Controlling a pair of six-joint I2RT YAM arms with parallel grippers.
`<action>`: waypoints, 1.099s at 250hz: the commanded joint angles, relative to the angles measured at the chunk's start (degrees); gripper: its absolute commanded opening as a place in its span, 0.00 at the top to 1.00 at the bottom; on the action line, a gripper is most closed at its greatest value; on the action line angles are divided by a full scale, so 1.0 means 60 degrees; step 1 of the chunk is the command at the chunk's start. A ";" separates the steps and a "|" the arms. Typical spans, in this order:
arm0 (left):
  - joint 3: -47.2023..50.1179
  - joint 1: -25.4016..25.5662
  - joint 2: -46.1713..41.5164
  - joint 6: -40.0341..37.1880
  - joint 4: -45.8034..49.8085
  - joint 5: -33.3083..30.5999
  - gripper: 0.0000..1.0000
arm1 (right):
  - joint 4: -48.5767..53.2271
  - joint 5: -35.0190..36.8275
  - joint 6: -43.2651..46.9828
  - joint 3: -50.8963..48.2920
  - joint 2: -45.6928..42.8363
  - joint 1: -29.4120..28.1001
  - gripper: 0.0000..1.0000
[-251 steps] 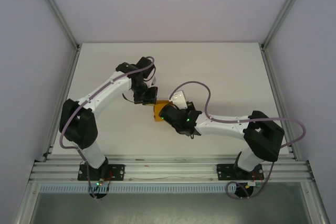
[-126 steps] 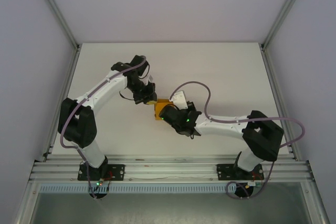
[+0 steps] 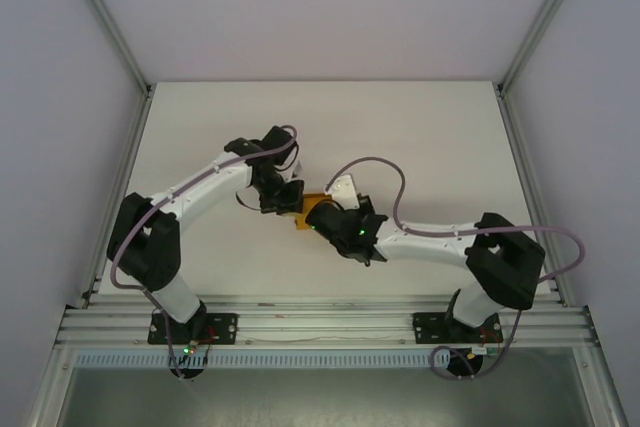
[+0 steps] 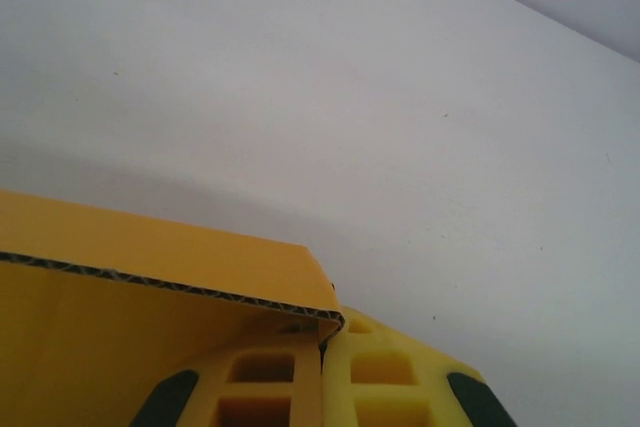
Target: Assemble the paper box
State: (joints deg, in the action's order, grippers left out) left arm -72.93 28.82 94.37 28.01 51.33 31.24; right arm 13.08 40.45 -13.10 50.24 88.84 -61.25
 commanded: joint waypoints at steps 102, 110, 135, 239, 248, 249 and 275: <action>-0.0258 0.0602 -0.1466 0.0098 -0.0319 -0.1257 0.37 | 0.0070 -0.2185 0.0884 -0.1197 -0.1050 0.0093 0.90; -0.0307 0.0602 -0.1515 0.0086 -0.0350 -0.1183 0.36 | 0.0083 -0.2164 0.0866 -0.1175 -0.1095 0.0132 0.89; -0.0593 0.0603 -0.1577 0.0114 -0.0102 -0.1495 0.34 | 0.0121 -0.2140 0.0851 -0.1145 -0.1211 0.0245 0.86; -0.0164 0.0127 -0.1842 0.1039 -0.1202 -0.3522 0.25 | -0.0091 -0.2824 0.0593 -0.1303 -0.2957 0.0626 0.59; -0.0082 0.0108 -0.1796 0.1085 -0.1299 -0.3559 0.25 | -0.0153 -0.2976 0.0545 -0.1337 -0.3155 0.0680 0.55; -0.0072 0.0106 -0.1789 0.1080 -0.1302 -0.3556 0.25 | -0.0156 -0.2991 0.0537 -0.1361 -0.3173 0.0684 0.55; 0.0155 0.0104 -0.1635 0.1054 -0.1407 -0.3312 0.27 | -0.0188 -0.3261 0.0363 -0.1486 -0.3714 0.0824 0.44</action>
State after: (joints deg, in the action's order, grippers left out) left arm -73.93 29.56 84.88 33.01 45.56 12.73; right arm 11.68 23.59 -9.23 42.57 70.15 -57.21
